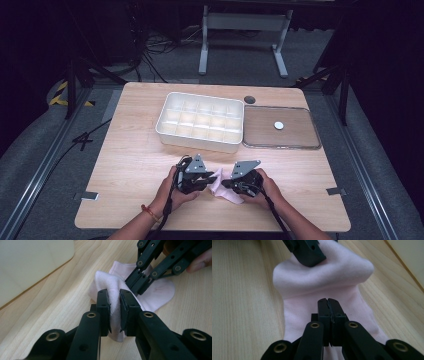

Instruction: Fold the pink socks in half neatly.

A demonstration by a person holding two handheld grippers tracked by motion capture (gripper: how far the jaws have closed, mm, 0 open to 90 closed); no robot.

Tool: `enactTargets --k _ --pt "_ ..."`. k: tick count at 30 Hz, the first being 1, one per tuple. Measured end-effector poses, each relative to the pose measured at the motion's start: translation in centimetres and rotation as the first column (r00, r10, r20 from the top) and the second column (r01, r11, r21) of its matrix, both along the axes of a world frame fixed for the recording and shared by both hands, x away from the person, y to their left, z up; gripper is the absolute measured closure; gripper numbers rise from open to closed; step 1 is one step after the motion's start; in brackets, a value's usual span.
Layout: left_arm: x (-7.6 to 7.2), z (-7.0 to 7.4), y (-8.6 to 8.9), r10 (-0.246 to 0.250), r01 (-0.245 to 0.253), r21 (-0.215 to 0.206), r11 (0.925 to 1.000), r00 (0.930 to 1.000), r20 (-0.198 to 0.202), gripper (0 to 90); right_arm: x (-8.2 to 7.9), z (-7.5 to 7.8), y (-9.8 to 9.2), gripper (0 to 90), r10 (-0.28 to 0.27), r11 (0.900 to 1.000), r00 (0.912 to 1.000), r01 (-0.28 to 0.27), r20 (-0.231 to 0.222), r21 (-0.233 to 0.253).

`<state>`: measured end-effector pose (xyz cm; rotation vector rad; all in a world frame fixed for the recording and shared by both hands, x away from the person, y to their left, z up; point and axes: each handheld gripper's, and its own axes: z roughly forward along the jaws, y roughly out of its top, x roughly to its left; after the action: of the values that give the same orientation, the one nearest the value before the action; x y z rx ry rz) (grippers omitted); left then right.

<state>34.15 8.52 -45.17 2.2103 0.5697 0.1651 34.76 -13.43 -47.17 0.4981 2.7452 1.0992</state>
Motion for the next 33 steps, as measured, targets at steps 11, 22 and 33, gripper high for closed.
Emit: enactTargets --k 11,22,33 --pt "-0.2 -0.1 0.1 0.007 -0.007 0.028 0.9996 0.9999 0.008 79.3 0.2 1.5 -2.7 78.1 -0.086 0.996 0.9947 0.085 0.057 0.021" --pt "-0.4 -0.3 -0.1 0.010 -0.010 0.038 0.9992 0.9999 0.007 78.9 -0.4 2.0 -6.0 63.8 -0.163 0.986 0.9856 0.162 0.045 0.026" --pt "-0.4 -0.5 -0.3 0.015 -0.015 0.037 0.9992 0.9998 0.013 77.6 0.3 0.7 -6.0 60.9 -0.173 0.985 0.9849 0.173 -0.005 -0.008"
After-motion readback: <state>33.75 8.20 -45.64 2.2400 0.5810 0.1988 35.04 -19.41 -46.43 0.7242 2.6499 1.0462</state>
